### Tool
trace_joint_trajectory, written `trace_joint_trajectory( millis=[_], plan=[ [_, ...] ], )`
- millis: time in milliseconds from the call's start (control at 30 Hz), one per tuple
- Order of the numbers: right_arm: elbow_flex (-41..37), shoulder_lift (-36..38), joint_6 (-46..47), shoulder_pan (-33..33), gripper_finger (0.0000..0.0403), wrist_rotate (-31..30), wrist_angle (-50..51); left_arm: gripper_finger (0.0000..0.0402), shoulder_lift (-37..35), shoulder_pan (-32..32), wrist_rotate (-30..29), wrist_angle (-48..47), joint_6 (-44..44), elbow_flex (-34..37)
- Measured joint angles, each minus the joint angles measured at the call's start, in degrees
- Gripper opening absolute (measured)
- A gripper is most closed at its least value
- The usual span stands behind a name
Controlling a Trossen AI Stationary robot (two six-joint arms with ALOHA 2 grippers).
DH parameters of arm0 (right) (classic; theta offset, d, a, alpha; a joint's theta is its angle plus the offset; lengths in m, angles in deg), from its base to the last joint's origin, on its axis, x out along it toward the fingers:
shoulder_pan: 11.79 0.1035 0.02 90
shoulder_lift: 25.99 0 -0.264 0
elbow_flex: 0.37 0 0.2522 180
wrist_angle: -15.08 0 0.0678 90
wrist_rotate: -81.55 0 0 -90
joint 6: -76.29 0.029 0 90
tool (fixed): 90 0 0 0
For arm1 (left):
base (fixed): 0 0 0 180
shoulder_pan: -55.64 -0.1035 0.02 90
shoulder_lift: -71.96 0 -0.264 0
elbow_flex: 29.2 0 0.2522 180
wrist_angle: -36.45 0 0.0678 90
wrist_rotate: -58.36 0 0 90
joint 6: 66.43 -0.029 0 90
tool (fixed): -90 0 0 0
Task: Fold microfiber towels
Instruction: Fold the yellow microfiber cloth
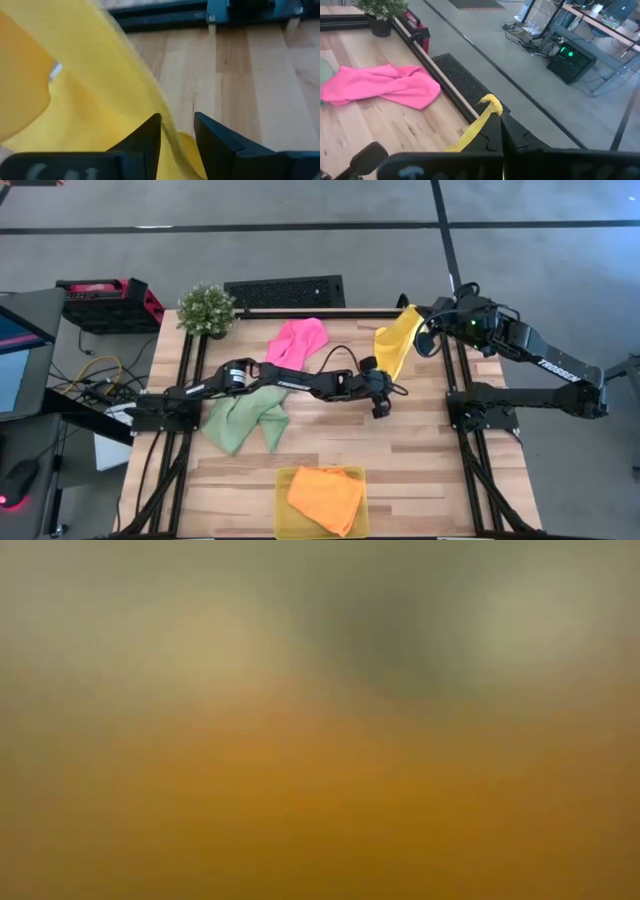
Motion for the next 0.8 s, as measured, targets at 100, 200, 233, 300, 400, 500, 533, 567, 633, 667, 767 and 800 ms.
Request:
trace_joint_trajectory(
  millis=[100, 200, 233, 300, 400, 500, 533, 567, 633, 667, 767, 800],
  plan=[
    [-0.01, 0.00, 0.00, 0.00, 0.0003, -0.02, 0.00, 0.0098, -0.99, 0.02, -0.55, -3.10, 0.99, 0.02],
    [0.00, 0.00, 0.00, 0.00, 0.0003, 0.00, 0.00, 0.0094, -2.29, 0.02, -4.02, -6.16, 1.05, 0.02],
    [0.00, 0.00, 0.00, 0.00, 0.0003, 0.00, 0.02, 0.0093, -2.52, 0.06, -4.99, -6.88, 1.22, 0.02],
    [0.00, 0.00, 0.00, 0.00, 0.0003, 0.00, 0.07, 0.0093, -2.76, 0.12, -6.14, -7.90, 1.46, 0.02],
    [-0.01, 0.00, 0.00, 0.02, 0.0003, 0.00, 0.07, 0.0093, -3.08, 0.11, -6.94, -8.16, 1.40, 0.02],
    [-0.02, 0.00, 0.00, 0.02, 0.0003, 0.00, 0.11, 0.0093, -3.19, 0.13, -7.58, -10.05, 2.35, 0.02],
    [-0.02, 0.00, 0.00, 0.02, 0.0003, 0.00, 0.09, 0.0093, -3.19, 0.13, -7.58, -11.06, 2.88, 0.02],
    [-0.02, 0.00, 0.00, 0.02, 0.0003, 0.00, 0.09, 0.0093, -3.19, 0.13, -7.57, -11.83, 3.37, 0.02],
    [-0.02, 0.00, 0.00, 0.02, 0.0003, 0.00, 0.07, 0.0093, -3.19, 0.13, -7.61, -13.01, 4.35, 0.02],
    [-0.02, 0.00, 0.00, 0.02, 0.0003, 0.00, 0.04, 0.0093, -3.19, 0.15, -7.62, -13.56, 4.54, 0.02],
    [-0.02, 0.00, 0.00, 0.02, 0.0003, 0.00, 0.02, 0.0093, -3.19, 0.22, -7.61, -15.21, 5.34, 0.02],
    [-0.02, 0.00, 0.00, 0.00, 0.0003, 0.00, 0.00, 0.0093, -3.19, 0.20, -7.54, -15.73, 5.50, 0.02]
  ],
)
